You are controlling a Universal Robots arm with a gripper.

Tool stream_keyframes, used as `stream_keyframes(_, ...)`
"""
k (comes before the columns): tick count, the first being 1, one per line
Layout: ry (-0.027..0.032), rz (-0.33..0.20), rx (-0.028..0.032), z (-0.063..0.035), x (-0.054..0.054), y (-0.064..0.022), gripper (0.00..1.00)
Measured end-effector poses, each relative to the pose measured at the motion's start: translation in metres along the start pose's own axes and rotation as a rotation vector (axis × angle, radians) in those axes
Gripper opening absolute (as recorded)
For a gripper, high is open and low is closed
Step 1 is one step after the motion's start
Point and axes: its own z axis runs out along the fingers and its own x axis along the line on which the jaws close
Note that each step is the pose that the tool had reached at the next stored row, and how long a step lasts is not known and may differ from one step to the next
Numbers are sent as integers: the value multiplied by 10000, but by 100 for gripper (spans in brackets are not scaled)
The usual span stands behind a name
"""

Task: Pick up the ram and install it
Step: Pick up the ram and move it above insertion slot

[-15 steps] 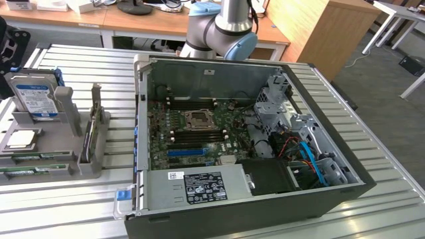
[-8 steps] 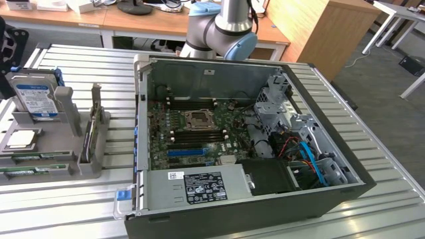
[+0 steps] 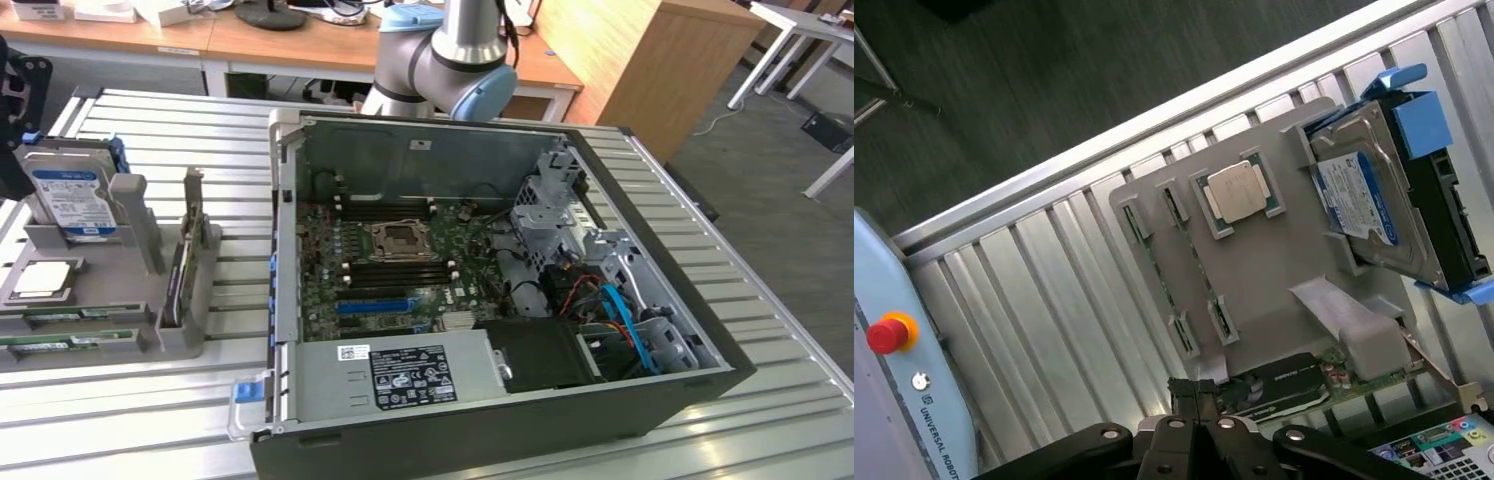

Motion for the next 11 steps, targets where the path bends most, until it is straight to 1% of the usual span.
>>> stream_keyframes(3,-3,-30,4,0,0,0,11)
stream_keyframes(4,8,-31,10,0,0,0,11)
stream_keyframes(11,8,-31,10,0,0,0,11)
